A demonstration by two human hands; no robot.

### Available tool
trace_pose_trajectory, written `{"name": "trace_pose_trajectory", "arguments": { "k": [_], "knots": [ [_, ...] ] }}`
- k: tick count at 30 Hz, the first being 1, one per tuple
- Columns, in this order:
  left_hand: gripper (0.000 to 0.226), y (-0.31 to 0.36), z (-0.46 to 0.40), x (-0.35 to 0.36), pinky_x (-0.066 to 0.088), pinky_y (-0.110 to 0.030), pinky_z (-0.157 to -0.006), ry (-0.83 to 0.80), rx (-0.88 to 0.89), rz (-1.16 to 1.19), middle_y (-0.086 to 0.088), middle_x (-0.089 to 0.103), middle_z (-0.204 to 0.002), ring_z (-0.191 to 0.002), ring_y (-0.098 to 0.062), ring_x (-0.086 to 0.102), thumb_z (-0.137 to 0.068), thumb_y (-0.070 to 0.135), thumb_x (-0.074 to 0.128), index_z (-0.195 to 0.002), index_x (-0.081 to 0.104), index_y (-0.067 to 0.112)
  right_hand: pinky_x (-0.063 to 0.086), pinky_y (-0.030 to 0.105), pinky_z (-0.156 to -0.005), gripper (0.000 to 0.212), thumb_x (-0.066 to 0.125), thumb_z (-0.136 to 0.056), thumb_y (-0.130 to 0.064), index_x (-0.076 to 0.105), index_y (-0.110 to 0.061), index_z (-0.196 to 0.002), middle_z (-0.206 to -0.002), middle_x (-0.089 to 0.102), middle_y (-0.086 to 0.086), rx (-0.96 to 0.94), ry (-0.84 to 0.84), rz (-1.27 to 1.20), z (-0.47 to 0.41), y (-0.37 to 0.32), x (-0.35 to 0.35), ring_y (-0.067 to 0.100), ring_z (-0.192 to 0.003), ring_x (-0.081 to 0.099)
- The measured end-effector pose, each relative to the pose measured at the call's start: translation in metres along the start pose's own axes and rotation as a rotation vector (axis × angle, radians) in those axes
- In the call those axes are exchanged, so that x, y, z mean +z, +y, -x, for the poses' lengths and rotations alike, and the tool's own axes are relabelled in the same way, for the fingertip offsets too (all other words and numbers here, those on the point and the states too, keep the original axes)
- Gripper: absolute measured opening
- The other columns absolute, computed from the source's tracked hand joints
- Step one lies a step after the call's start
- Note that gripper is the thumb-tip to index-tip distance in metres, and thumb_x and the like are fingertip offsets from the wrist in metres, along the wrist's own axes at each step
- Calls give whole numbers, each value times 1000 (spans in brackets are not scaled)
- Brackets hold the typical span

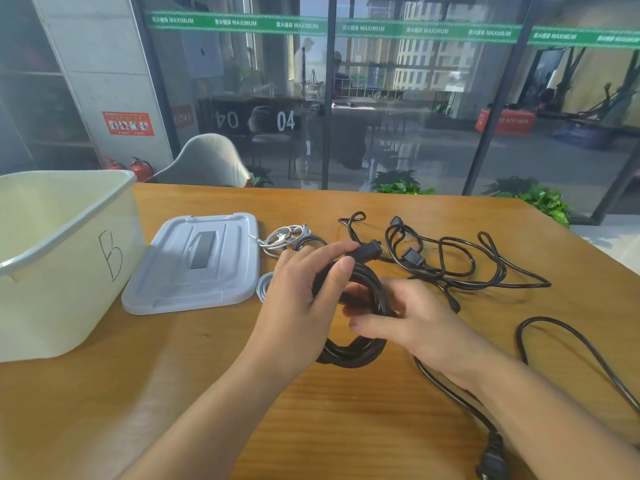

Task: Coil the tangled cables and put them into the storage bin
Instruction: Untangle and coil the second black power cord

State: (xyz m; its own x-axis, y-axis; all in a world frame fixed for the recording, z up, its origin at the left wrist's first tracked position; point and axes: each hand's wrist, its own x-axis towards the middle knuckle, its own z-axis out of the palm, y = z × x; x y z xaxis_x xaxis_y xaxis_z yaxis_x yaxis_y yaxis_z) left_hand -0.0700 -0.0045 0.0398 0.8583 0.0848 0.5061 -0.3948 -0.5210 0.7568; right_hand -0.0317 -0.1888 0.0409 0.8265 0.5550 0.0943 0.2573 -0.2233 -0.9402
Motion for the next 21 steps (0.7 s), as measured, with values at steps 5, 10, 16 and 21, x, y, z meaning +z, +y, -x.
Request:
{"name": "trace_pose_trajectory", "arguments": {
  "k": [5,10,16,21],
  "knots": [
    [44,-3,-2,-1,48,-40,-102,-28,-7,34,27,67,-110,-124,-11,54,-102,62,40,-135,63,43,56,51,-100,28,76,-79,-24,76,-25,-107,-103,77,2,-42,30,-12,1,-3,-1,21,-100,71],
    [39,-3,-2,0,51,-34,-96,-72,-17,105,23,72,-112,-113,-10,62,-103,56,48,-136,62,42,48,40,-80,23,74,-73,-18,68,-10,-94,-81,60,-1,-36,23,-61,2,-3,-6,16,-78,57],
    [39,1,-3,1,45,-7,-78,-112,26,219,27,72,-92,-85,8,63,-102,42,55,-134,65,23,54,24,-73,15,86,-79,-26,74,-27,-87,-80,64,-6,-97,52,-216,3,1,-5,11,-76,63],
    [22,-3,-4,2,51,-28,-72,-90,-32,239,13,71,-82,-80,-9,61,-99,48,59,-119,66,42,61,35,-78,39,86,-80,-51,73,-35,-113,-101,77,-9,-216,395,99,-2,8,5,12,-95,73]
  ]
}}
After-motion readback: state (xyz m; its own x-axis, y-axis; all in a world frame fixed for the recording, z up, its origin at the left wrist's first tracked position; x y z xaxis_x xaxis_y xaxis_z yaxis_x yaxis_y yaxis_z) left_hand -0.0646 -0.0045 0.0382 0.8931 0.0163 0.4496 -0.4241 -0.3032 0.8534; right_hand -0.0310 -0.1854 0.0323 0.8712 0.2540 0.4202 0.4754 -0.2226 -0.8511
